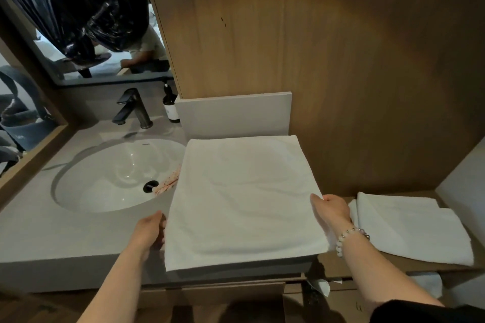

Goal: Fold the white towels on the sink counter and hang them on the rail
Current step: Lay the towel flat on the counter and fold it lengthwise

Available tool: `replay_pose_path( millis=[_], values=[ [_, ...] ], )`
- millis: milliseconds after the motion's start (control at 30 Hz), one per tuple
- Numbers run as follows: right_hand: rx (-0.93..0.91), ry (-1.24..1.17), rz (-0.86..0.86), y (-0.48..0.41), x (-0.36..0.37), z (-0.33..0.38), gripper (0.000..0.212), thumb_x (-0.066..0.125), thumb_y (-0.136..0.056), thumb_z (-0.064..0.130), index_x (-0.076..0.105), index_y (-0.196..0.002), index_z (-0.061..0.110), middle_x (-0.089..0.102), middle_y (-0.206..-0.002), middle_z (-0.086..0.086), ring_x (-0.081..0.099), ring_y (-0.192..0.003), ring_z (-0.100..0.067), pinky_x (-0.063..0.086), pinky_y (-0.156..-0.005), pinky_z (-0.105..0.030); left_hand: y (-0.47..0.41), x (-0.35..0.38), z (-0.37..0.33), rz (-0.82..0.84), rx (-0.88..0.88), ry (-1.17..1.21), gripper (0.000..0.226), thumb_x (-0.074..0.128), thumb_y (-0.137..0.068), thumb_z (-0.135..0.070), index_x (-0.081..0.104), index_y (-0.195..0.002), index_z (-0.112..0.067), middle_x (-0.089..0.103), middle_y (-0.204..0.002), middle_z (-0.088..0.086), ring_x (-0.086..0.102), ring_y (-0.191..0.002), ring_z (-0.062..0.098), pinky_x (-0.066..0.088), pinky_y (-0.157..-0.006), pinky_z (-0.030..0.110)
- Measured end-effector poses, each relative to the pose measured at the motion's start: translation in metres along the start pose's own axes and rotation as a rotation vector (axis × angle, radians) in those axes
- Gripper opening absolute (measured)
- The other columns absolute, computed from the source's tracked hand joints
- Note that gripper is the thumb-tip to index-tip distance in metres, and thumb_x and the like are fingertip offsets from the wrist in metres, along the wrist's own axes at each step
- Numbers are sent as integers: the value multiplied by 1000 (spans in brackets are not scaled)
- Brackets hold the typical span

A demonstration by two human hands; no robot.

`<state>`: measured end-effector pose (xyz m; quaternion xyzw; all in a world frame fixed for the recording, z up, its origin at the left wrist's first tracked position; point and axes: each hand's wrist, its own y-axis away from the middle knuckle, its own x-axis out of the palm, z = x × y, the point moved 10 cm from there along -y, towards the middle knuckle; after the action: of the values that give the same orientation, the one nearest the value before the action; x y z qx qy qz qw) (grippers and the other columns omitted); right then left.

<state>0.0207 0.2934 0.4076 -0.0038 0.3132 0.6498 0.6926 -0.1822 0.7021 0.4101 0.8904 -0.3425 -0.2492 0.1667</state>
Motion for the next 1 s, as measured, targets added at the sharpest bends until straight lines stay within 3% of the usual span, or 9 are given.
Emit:
replay_pose_path(
  millis=[100,233,467,533,633,700,833,933,1000],
  values=[
    [-9,33,-56,-17,2,8,26,56,-92,30,62,-81,7,64,-94,-12,57,-100,-31,46,-90,-37,-19,7,-3,7,-61,-4,34,41,-100,-32,59,-90,-5,62,-79,14,55,-67,28,42,-61,33],
    [-7,-2,-118,-29,4,16,22,57,-92,19,67,-91,-1,61,-94,-13,55,-98,-31,37,-79,-27,-36,23,-13,34,-87,3,35,56,-93,-28,61,-111,2,65,-110,20,62,-98,34,48,-93,43],
    [55,-9,-201,-41,-2,16,24,55,-93,11,66,-107,-5,62,-117,-22,54,-113,-38,42,-92,-34,-50,15,-15,-53,-55,8,19,70,-82,-6,66,-97,5,65,-102,19,60,-102,34,46,-93,40],
    [73,17,-179,-43,1,19,24,54,-92,10,66,-106,-5,62,-112,-21,54,-112,-38,43,-93,-36,-54,15,-20,-63,-44,-63,8,70,-82,-10,66,-81,-3,67,-90,15,62,-94,31,47,-92,38],
    [61,46,-128,-54,8,25,16,56,-85,14,68,-81,4,67,-91,-13,60,-90,-35,49,-85,-37,-64,19,-26,-46,-49,-100,15,71,-81,-15,66,-87,-2,66,-84,13,62,-80,29,50,-80,36],
    [21,74,-96,-65,17,34,23,58,-85,29,65,-82,8,68,-92,-11,61,-88,-31,50,-78,-33,-72,21,-31,-58,-82,-60,22,68,-84,-23,63,-88,-2,64,-79,14,59,-73,28,47,-71,33],
    [-30,87,-132,-81,27,54,38,56,-89,38,64,-105,4,65,-109,-14,59,-101,-34,49,-84,-36,-90,28,-45,-112,-44,-123,43,60,-87,-32,66,-100,8,67,-100,25,62,-99,38,46,-92,41],
    [-60,98,-195,-89,25,61,25,53,-93,26,67,-99,6,66,-106,-16,60,-98,-35,50,-86,-40,-94,33,-54,-145,24,-185,30,62,-87,-26,62,-68,-2,63,-79,17,60,-89,34,45,-86,37],
    [-53,120,-211,-93,23,61,21,52,-94,21,67,-98,6,65,-105,-17,59,-98,-37,46,-83,-36,-95,29,-58,-186,48,-219,28,63,-88,-26,58,-68,-7,63,-86,15,59,-94,32,42,-89,35]
  ],
)
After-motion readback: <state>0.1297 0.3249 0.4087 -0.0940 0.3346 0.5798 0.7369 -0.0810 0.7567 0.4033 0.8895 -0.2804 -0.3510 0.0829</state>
